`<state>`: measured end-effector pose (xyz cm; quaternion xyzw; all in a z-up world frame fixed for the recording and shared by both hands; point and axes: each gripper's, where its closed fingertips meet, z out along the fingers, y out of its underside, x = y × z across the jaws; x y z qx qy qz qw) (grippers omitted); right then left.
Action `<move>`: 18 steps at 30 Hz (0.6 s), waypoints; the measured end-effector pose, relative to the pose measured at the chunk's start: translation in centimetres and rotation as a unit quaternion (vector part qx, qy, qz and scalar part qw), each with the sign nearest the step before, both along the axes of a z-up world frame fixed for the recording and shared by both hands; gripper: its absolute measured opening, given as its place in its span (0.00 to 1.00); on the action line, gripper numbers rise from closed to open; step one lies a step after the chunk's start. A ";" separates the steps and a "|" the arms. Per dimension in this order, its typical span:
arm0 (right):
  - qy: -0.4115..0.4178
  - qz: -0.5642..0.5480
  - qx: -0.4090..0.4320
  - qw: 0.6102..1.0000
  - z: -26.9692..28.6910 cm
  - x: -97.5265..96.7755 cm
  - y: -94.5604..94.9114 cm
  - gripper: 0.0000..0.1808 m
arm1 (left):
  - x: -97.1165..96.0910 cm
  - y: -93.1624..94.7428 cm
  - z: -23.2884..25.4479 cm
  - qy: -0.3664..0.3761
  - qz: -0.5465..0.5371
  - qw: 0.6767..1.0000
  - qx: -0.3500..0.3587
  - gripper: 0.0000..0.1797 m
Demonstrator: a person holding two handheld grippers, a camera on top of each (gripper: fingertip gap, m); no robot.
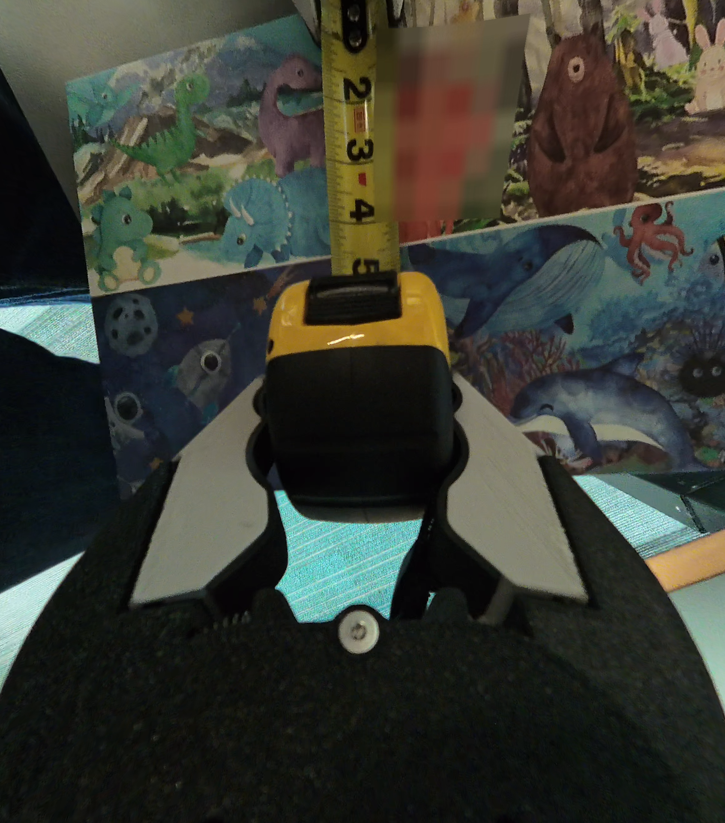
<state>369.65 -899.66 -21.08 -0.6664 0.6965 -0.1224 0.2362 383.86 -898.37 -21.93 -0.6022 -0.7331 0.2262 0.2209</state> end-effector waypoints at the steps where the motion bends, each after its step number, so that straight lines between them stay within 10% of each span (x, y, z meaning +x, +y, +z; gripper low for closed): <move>1: 0.001 0.000 0.000 1.000 0.0 -0.4 -0.1 0.42 | 0.0 0.0 0.0 0.000 0.000 1.000 0.000 0.16; 18: 0.006 -0.005 0.004 1.000 0.0 -4.6 -0.6 0.42 | 0.0 0.0 0.0 0.000 0.006 1.000 0.003 0.16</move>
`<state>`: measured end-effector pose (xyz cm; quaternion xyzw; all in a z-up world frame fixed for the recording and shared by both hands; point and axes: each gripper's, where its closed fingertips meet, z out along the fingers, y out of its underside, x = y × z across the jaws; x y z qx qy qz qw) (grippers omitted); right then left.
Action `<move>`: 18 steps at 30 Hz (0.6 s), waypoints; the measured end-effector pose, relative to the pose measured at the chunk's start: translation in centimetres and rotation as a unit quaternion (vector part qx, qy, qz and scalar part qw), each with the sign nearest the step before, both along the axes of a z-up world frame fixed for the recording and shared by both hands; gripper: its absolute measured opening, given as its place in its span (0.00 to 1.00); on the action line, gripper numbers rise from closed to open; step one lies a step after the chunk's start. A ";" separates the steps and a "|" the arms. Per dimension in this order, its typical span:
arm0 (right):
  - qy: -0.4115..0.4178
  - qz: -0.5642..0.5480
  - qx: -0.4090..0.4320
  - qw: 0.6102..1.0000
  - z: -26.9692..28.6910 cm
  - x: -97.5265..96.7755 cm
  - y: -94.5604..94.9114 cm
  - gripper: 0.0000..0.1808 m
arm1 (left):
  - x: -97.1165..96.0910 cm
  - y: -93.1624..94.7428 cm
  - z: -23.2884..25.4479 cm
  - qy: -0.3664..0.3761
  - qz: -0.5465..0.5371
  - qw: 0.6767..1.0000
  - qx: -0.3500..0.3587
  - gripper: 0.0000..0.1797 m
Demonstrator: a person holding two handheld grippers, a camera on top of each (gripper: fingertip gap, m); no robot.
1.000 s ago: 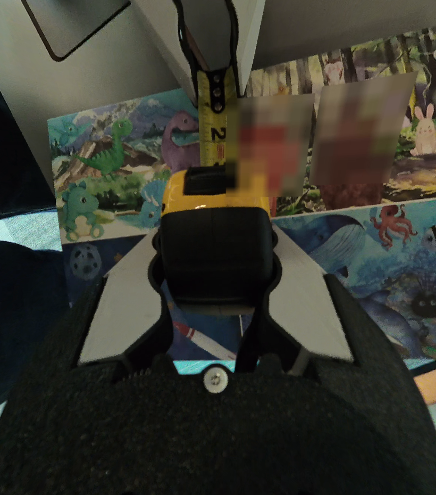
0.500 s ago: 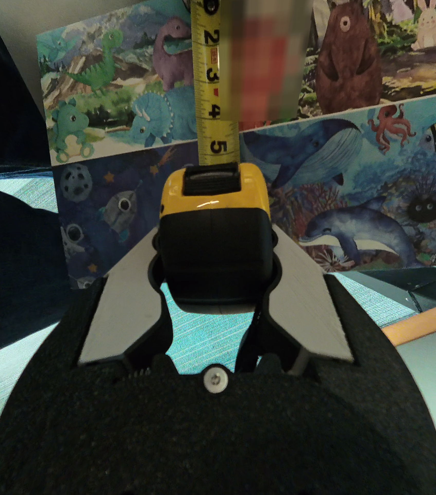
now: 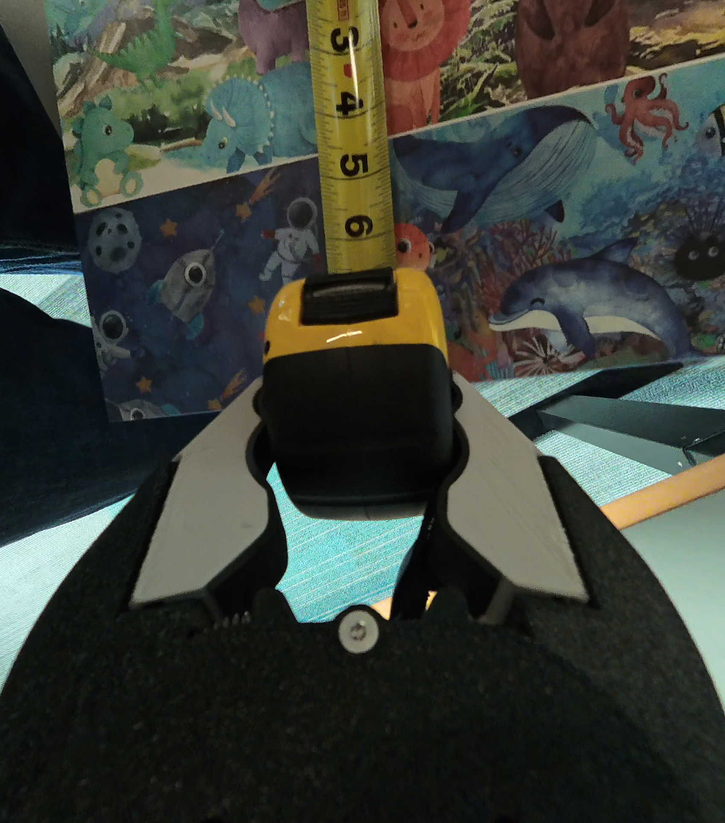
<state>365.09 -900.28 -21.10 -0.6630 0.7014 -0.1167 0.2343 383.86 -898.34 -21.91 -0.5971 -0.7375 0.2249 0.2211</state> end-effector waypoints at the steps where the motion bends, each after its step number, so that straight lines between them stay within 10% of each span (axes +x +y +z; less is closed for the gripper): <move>1: 0.002 -0.002 0.001 1.000 0.0 -0.4 0.0 0.42 | 0.0 0.0 0.0 0.000 0.000 1.000 0.000 0.16; 18: -0.024 -0.033 0.028 0.999 -0.4 -4.9 0.4 0.42 | -0.1 -0.1 0.0 -0.009 0.003 1.000 0.002 0.16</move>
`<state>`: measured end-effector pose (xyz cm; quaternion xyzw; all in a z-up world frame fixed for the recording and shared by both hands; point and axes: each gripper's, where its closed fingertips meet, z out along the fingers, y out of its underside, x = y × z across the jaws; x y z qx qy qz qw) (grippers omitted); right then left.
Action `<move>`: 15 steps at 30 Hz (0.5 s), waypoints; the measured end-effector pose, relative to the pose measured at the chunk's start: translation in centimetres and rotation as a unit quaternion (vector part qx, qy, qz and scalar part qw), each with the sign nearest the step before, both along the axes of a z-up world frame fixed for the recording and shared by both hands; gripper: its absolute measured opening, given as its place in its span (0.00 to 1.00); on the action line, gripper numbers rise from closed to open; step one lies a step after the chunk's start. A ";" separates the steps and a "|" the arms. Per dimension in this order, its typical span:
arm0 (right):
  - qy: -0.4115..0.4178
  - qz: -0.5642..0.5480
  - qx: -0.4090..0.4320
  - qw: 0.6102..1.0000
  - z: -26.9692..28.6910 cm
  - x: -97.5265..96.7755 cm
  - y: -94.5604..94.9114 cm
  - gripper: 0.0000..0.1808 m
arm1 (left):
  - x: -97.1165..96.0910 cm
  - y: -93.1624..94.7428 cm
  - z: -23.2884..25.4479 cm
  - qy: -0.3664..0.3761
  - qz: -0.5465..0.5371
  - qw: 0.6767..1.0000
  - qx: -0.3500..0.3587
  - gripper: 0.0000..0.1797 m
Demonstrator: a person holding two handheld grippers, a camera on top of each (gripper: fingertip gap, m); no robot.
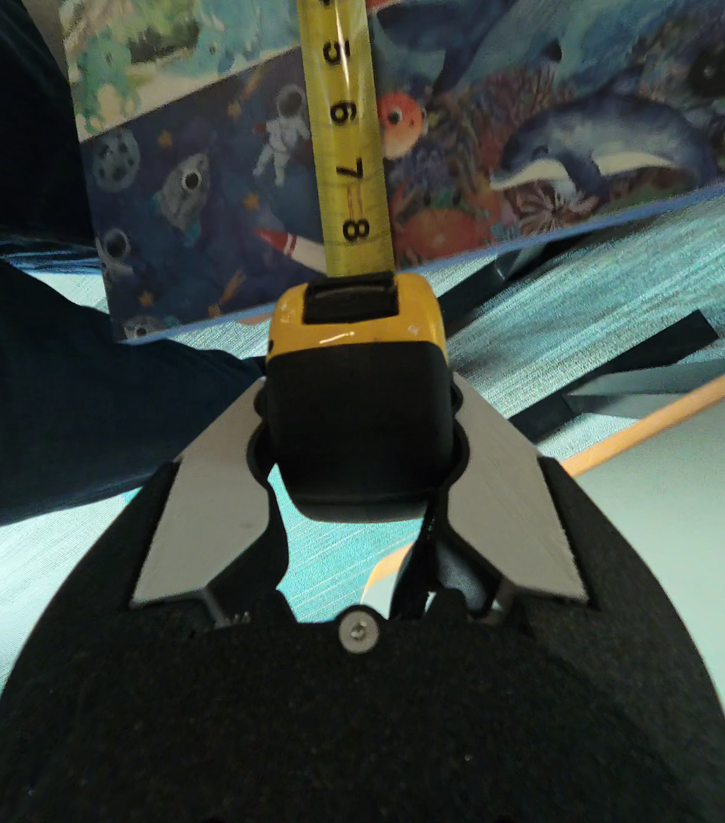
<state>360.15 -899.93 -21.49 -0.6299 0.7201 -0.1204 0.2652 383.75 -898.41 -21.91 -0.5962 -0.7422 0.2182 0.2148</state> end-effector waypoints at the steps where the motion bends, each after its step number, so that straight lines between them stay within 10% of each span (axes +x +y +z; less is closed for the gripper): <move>1: -0.001 0.006 -0.003 1.000 -0.1 0.5 0.0 0.42 | 0.0 0.0 0.0 -0.002 -0.001 1.000 0.001 0.16; 15: -0.001 0.033 -0.017 0.999 -0.1 1.5 -0.4 0.41 | 0.0 0.1 0.0 -0.004 0.003 1.000 0.002 0.16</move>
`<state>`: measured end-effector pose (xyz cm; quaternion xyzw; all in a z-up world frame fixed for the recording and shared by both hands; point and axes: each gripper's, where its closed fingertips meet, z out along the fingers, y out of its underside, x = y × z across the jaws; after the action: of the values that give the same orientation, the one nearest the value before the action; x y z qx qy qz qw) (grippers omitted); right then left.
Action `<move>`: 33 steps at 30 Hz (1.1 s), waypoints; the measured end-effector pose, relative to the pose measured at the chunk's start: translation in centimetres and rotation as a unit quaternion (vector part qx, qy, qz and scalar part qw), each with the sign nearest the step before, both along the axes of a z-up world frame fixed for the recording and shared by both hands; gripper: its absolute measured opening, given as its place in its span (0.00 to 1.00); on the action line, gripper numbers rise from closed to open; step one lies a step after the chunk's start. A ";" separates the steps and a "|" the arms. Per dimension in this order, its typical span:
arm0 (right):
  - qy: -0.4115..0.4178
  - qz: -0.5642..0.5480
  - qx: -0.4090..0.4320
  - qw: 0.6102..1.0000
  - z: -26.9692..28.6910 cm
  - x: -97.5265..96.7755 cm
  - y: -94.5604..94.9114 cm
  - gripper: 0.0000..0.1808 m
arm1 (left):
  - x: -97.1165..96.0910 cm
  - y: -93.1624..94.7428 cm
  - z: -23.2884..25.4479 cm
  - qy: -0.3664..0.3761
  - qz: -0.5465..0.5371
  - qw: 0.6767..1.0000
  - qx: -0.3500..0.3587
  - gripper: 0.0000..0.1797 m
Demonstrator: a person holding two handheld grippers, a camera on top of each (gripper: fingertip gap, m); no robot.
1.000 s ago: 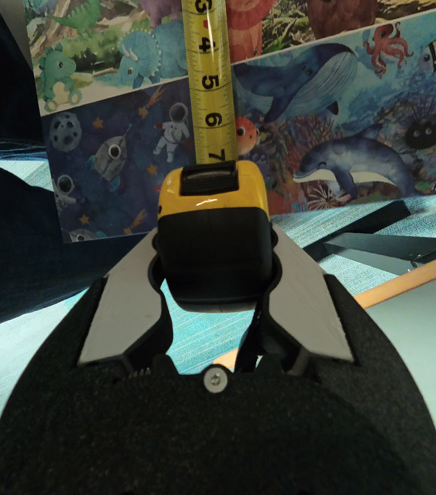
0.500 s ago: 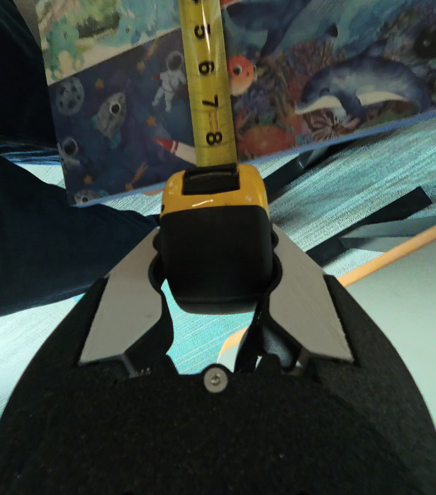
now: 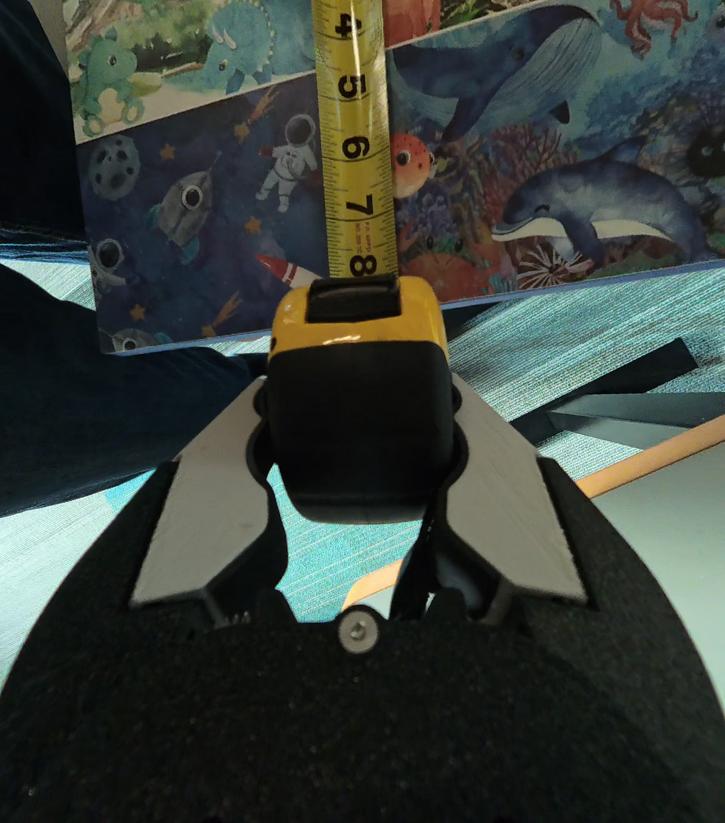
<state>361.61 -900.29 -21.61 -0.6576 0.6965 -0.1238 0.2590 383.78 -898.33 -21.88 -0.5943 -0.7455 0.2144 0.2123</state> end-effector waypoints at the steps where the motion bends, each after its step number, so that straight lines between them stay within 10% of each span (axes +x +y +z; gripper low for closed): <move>1: 0.003 0.001 -0.001 1.000 0.0 -0.1 -0.1 0.41 | 0.0 0.0 0.0 0.000 0.000 1.000 -0.001 0.16; 33: 0.012 0.016 0.004 1.000 -0.1 0.2 -0.4 0.41 | -0.2 0.1 0.0 0.001 0.013 1.000 0.000 0.17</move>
<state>361.78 -900.65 -21.72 -0.6693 0.6894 -0.1091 0.2547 383.60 -898.26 -21.84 -0.5842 -0.7531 0.2178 0.2100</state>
